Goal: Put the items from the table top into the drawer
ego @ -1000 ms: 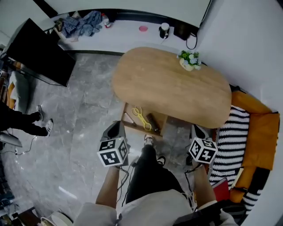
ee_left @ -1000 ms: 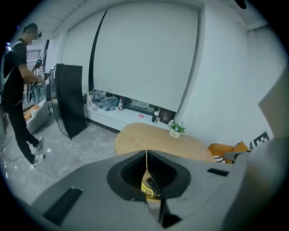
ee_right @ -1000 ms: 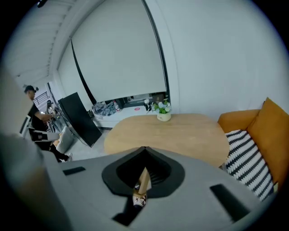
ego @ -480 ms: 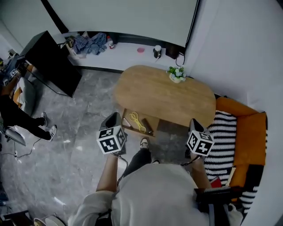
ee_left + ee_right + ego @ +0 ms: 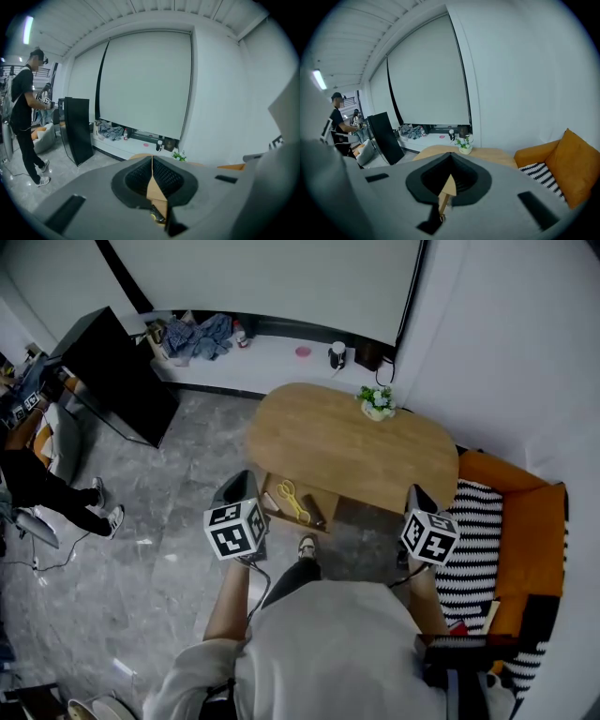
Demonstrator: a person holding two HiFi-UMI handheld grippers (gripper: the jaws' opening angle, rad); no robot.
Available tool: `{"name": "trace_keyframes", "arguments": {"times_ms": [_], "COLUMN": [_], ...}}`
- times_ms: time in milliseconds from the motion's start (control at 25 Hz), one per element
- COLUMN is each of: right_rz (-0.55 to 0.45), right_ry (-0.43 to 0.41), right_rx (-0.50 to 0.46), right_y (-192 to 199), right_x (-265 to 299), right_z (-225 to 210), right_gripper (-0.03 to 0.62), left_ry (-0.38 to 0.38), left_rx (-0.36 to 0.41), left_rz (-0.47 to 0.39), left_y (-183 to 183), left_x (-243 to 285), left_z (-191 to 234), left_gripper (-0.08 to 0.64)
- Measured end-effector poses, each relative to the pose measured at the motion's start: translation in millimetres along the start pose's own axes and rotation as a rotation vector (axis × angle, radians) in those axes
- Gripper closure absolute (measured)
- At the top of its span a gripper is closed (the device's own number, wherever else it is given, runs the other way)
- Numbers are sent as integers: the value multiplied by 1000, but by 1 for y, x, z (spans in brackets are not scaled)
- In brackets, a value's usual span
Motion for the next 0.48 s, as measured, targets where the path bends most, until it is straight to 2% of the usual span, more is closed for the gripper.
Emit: {"name": "trace_keyframes", "arguments": {"times_ms": [200,480], "right_rz": [1,3], "right_ry": [-6,-33], "right_rx": [-14,-11], "right_y": [-5,-5], "right_x": [1,-3], "right_z": [2,-12], "right_gripper": [600,601], "left_ry": [1,-8], "left_rx": [-5,-2], "left_rz": [-5,6], "left_y": [-2,2], "left_x": [-1,-5], "left_z": [1,-17], "left_gripper": [546,546]}}
Point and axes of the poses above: the fingertips, and each gripper's own axes: x forward along the fingers, z to its left, y out of its underside, the point moved 4 cm from there along -x, backward along the fingers, and after that the axes turned 13 degrees about z, right-handed, at the moved point
